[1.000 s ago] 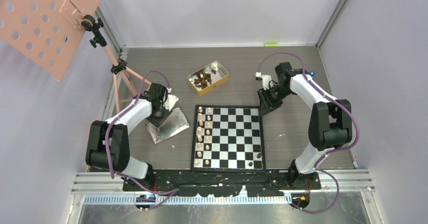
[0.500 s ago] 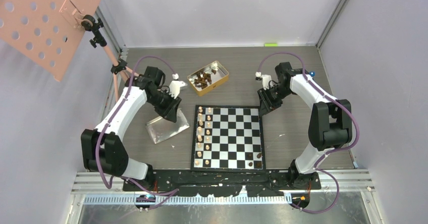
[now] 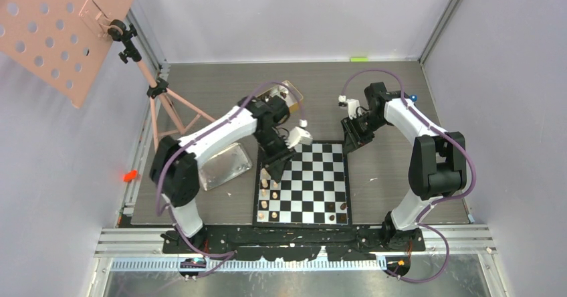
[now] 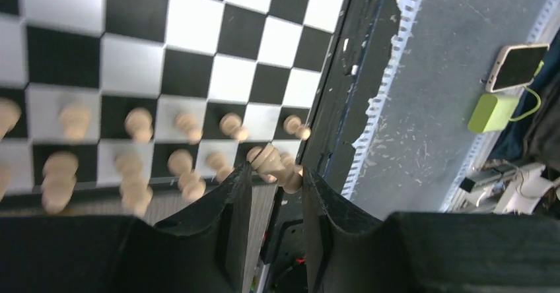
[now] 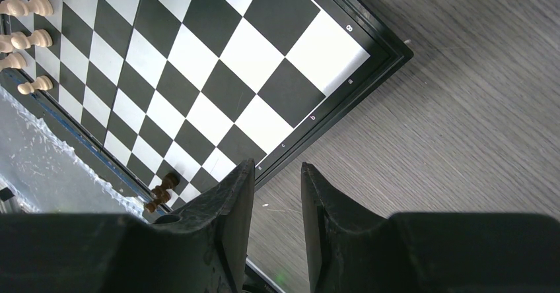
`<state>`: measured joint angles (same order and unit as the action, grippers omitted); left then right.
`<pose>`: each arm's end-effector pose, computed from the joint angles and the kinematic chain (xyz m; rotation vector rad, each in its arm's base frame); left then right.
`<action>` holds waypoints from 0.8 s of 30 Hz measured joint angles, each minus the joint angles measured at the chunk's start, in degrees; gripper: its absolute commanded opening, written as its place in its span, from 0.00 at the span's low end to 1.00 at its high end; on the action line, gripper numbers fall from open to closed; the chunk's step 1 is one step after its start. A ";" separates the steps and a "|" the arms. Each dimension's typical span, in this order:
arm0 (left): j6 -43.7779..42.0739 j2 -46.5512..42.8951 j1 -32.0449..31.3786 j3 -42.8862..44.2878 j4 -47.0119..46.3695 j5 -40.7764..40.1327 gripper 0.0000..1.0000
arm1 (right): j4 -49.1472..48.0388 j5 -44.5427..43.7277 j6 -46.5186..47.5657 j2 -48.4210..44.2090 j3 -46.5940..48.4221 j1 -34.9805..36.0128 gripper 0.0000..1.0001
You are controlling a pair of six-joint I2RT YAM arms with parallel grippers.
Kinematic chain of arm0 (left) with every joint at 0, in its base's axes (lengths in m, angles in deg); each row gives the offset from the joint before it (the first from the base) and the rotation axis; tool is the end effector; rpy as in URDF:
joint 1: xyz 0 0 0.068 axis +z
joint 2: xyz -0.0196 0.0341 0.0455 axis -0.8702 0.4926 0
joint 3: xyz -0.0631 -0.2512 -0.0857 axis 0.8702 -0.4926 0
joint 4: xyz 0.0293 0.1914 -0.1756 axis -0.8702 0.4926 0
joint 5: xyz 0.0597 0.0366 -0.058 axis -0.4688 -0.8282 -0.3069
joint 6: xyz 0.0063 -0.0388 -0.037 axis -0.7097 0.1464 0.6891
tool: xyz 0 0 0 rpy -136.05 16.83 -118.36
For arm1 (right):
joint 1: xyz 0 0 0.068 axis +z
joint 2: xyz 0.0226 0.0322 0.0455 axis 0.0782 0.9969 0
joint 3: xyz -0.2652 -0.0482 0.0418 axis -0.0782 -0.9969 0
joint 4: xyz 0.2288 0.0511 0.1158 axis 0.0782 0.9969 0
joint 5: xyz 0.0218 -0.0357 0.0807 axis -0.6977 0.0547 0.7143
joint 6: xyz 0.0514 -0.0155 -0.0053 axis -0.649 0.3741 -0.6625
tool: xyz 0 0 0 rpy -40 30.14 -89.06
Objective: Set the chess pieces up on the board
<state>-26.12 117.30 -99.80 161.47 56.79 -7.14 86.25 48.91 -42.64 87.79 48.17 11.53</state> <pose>0.2340 -0.2192 0.2726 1.6125 2.5000 -0.9895 0.3092 0.0563 0.2182 -0.7849 2.7253 0.7267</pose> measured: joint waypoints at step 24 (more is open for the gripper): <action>-1.49 26.84 -12.57 14.64 9.60 3.89 0.33 | 0.02 -0.02 0.04 0.00 0.00 0.00 0.38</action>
<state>-27.60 144.14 -112.37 176.12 66.39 -3.25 86.27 48.88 -42.59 87.79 48.17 11.53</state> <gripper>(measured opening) 0.328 0.382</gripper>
